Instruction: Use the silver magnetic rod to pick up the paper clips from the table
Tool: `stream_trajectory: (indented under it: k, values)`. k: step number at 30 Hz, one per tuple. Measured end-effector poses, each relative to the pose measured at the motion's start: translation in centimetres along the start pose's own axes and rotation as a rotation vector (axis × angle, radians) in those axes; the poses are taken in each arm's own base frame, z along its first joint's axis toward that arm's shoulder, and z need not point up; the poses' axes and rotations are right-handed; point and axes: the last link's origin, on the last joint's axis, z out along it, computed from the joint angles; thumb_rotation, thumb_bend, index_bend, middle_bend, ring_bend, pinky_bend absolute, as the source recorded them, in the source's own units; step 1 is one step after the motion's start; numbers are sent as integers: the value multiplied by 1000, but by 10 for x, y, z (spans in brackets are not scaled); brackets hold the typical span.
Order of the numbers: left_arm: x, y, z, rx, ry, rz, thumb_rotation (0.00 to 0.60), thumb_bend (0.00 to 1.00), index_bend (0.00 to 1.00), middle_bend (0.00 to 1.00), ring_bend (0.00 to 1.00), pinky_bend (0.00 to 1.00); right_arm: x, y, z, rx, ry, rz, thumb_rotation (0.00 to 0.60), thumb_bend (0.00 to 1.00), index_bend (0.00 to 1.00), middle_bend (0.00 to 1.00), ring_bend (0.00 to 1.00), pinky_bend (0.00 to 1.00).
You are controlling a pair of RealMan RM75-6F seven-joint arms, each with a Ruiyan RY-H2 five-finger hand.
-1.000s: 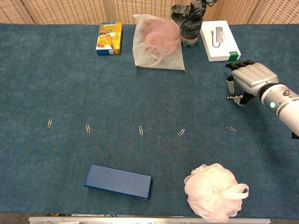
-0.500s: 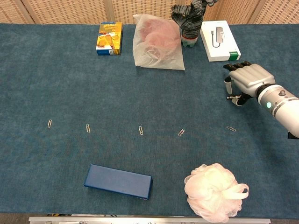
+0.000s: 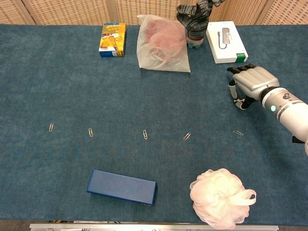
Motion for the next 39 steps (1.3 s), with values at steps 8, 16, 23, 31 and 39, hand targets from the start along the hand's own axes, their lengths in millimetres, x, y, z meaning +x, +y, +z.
stream_trajectory:
  k: [8,16,23,31,39]
  values:
    - [0,1,0,-1,-1,0,600,28,467,349,207,37,-2,2,0,-7,-7,-3,600,263,548,7,0,0]
    - [-1,0,0,1,-4,1,600,28,467,349,207,37,-4,4,1,-14,-14,1,600,263,550,7,0,0]
    - [-2,0,0,3,-5,0,600,28,467,349,207,37,-5,2,3,-11,-13,6,600,287,578,15,0,0]
    - [-2,-1,-1,6,-6,-1,600,28,467,349,207,37,-5,2,1,-8,-8,13,600,314,618,22,0,0]
    - [-3,0,0,4,-6,0,600,28,467,349,207,37,-1,3,-7,-6,10,30,600,314,622,24,0,0]
